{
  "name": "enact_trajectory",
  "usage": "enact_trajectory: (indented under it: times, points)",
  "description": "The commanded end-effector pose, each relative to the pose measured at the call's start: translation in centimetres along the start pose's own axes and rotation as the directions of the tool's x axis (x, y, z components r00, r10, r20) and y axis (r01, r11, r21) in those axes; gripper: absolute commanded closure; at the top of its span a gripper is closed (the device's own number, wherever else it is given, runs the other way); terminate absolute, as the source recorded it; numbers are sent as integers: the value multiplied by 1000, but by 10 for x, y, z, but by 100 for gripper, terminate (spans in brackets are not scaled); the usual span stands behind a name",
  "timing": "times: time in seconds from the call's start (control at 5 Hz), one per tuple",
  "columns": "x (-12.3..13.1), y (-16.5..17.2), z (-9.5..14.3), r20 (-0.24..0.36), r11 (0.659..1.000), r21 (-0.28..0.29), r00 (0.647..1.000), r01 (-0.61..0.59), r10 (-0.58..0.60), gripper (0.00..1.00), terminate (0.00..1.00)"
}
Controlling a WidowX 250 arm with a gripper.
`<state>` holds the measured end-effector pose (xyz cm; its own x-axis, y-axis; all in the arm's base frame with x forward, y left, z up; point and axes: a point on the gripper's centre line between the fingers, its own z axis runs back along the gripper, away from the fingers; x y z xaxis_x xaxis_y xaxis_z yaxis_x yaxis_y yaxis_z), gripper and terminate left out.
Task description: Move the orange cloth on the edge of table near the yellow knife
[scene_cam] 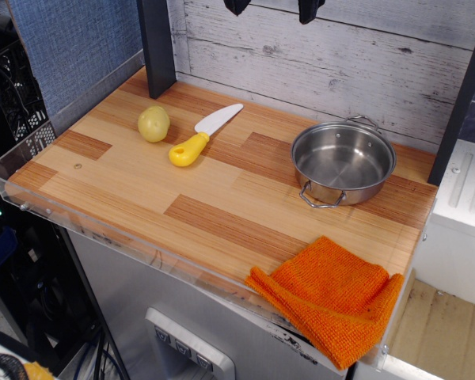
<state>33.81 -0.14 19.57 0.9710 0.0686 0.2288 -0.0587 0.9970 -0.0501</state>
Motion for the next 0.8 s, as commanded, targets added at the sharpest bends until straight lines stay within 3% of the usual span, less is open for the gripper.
enact_trajectory:
  times: [0.0, 0.6]
  points:
    - [0, 0, 0, 0, 1000, 0, 1000, 0, 0, 0, 0]
    - [-77, -66, -8, -20, 987, -70, 989, 148, -149, 0, 0]
